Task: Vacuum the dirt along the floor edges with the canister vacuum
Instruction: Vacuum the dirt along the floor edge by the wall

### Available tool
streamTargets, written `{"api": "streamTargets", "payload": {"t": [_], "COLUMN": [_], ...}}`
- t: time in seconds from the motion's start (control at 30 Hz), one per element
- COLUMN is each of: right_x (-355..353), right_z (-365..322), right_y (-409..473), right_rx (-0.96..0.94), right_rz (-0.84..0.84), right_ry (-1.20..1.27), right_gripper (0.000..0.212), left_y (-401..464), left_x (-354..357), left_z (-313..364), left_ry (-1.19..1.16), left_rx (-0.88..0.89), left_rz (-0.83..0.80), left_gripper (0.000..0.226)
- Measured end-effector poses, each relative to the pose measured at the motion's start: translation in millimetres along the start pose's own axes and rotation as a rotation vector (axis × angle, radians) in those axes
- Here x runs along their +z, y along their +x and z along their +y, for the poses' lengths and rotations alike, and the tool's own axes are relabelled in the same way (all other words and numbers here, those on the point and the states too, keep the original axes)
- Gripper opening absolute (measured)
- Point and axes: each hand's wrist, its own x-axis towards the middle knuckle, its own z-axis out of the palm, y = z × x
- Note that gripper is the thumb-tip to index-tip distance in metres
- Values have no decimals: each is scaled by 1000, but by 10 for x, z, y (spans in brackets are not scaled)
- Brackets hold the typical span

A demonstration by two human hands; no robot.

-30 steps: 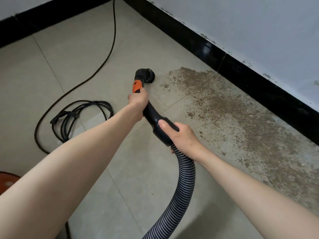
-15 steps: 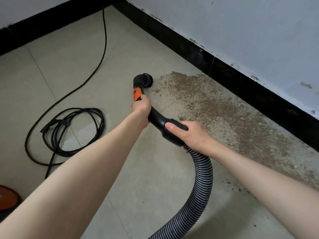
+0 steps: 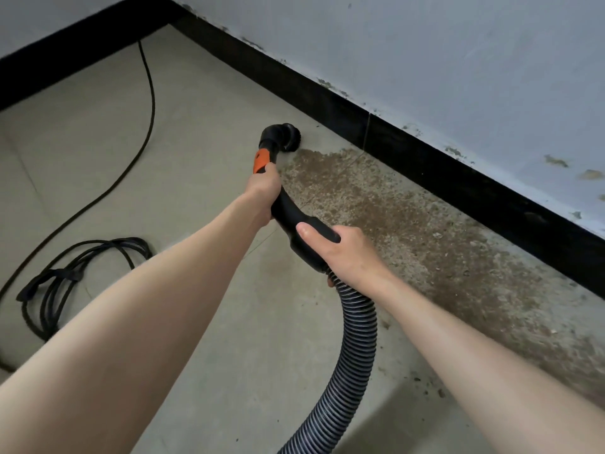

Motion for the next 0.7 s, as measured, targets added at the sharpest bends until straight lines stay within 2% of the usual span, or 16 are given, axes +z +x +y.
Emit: {"api": "streamTargets", "payload": {"t": [0.3, 0.7], "right_x": [-70, 89], "right_z": [-42, -133], "right_y": [227, -209], "right_rx": [25, 94], "right_rz": [39, 131], "right_ry": [41, 85], "right_gripper": [52, 56], "left_y": [223, -30], "left_x": [263, 269], "left_z": [257, 231], "left_ry": [143, 277], "left_rx": [64, 83], "left_rz": [-31, -181], "left_gripper": [45, 36]}}
